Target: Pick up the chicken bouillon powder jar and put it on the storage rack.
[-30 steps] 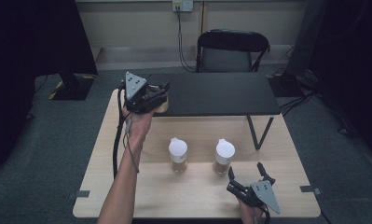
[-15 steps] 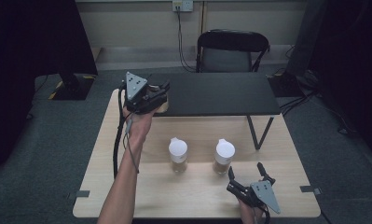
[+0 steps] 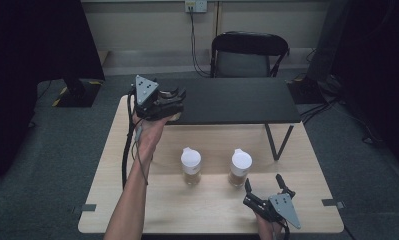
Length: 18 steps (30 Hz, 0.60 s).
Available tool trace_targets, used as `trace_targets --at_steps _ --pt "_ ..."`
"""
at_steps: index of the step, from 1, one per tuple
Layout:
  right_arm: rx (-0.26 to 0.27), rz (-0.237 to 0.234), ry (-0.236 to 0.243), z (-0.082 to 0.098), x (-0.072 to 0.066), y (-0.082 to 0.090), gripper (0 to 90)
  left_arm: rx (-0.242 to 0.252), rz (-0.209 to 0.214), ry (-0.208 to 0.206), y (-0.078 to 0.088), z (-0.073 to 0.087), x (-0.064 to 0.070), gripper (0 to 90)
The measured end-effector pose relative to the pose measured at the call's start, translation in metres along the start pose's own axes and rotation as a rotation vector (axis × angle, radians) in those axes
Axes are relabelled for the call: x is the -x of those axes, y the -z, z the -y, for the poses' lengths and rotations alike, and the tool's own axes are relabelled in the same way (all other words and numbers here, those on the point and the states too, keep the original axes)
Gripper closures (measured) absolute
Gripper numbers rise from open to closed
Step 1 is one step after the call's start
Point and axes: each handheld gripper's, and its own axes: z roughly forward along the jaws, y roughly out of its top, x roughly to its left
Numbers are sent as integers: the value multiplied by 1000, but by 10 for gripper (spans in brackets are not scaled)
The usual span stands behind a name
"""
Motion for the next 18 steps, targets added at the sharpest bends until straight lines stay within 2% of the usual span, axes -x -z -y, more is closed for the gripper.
trace_targets --at_steps 11,16,18 --pt "0 0 0 0 0 0 0 37 2 18 7 0 -3 0" --pt "0 0 0 0 0 0 0 39 5 28 11 0 -7 0" --pt "0 1 0 0 0 0 0 58 15 31 15 -2 -7 0"
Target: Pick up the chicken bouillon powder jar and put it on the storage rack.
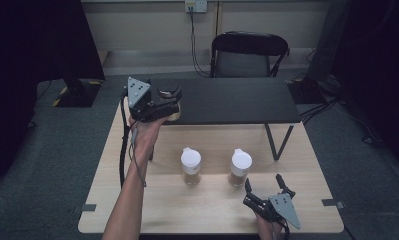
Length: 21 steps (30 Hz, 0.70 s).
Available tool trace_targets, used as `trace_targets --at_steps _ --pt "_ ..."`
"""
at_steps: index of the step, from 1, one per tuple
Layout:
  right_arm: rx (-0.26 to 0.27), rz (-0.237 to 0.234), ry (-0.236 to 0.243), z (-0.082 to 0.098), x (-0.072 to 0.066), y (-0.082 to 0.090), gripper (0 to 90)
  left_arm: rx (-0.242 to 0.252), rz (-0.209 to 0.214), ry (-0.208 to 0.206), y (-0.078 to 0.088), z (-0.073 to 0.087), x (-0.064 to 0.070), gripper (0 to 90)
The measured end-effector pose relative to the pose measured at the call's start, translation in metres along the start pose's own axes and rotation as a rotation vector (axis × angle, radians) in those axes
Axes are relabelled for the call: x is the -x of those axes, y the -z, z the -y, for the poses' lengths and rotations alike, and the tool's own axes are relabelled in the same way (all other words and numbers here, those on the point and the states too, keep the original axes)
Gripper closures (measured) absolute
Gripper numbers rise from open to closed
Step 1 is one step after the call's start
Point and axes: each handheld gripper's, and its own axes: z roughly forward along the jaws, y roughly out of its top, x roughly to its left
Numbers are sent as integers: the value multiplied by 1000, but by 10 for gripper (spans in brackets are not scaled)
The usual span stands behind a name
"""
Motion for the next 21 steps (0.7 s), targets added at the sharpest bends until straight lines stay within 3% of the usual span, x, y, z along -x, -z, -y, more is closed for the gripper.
trace_targets --at_steps 14,21 --pt "0 0 0 0 0 0 0 18 10 9 8 -1 0 2" --pt "0 0 0 0 0 0 0 21 1 -9 13 3 1 1"
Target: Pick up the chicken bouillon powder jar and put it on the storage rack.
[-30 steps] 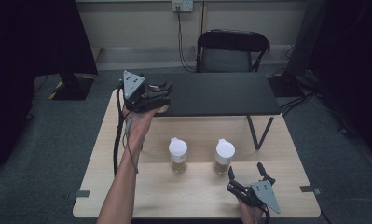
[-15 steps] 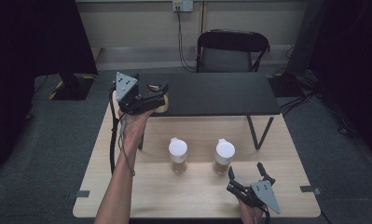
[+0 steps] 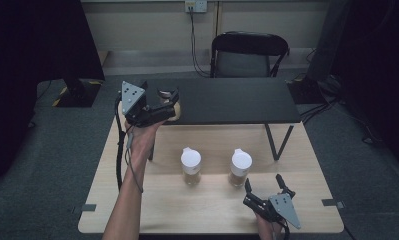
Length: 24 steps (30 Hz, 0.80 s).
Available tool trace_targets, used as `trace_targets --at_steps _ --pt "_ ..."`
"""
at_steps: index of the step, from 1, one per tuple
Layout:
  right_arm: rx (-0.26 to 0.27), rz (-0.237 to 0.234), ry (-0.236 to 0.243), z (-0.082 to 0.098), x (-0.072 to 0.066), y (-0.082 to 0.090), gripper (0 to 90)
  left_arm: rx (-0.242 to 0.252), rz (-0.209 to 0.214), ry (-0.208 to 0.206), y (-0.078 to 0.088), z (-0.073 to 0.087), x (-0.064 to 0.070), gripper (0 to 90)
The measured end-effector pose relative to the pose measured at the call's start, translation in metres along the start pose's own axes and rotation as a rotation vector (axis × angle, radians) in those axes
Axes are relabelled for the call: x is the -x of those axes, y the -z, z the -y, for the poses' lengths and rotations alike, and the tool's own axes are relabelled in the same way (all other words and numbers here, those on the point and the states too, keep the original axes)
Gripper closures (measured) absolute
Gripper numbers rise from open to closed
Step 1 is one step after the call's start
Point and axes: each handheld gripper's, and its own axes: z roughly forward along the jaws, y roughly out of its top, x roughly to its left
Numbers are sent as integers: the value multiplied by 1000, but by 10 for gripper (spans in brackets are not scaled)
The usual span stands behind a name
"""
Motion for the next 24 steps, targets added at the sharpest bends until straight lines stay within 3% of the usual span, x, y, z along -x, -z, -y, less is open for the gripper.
trace_targets --at_steps 24 --pt "0 1 0 0 0 0 0 37 -10 0 32 10 0 0"
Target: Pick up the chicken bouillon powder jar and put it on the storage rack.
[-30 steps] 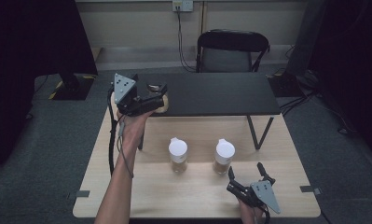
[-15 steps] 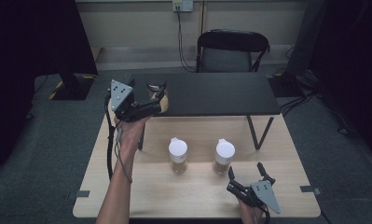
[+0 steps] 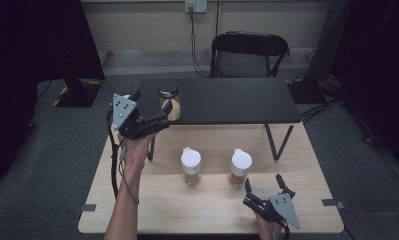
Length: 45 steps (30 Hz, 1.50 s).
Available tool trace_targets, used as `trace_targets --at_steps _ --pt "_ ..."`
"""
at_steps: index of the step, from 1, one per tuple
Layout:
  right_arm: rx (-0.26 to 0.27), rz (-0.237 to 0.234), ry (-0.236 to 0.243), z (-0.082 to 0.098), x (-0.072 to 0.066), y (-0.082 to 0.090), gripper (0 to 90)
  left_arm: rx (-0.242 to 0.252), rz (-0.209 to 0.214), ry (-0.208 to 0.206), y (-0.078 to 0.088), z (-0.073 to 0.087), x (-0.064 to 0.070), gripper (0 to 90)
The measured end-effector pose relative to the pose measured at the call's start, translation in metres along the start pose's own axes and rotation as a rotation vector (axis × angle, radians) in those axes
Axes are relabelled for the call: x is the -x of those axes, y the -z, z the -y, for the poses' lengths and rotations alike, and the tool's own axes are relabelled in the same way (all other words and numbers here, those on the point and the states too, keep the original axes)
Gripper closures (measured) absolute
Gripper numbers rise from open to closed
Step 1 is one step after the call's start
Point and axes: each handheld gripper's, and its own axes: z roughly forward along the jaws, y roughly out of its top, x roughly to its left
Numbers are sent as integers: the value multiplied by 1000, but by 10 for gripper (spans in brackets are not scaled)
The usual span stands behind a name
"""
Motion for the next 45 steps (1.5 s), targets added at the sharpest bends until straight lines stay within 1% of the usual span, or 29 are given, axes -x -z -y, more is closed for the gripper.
trace_targets --at_steps 5,11,15,20,23,28,30,33,37,45 --pt "0 0 0 0 0 0 0 6 1 -3 7 4 2 1" --pt "0 0 0 0 0 0 0 6 -10 5 14 10 3 3" --pt "0 0 0 0 0 0 0 19 -7 12 20 14 4 3" --pt "0 0 0 0 0 0 0 34 -13 2 28 19 6 3" --pt "0 1 0 0 0 0 0 42 -18 2 34 21 6 5" --pt "0 0 0 0 0 0 0 43 -17 6 41 23 6 5" --pt "0 1 0 0 0 0 0 46 -18 1 43 24 6 5" --pt "0 0 0 0 0 0 0 45 -9 6 47 28 8 3" --pt "0 1 0 0 0 0 0 41 -21 -7 51 34 9 0" --pt "0 1 0 0 0 0 0 43 -29 -3 60 45 10 0"
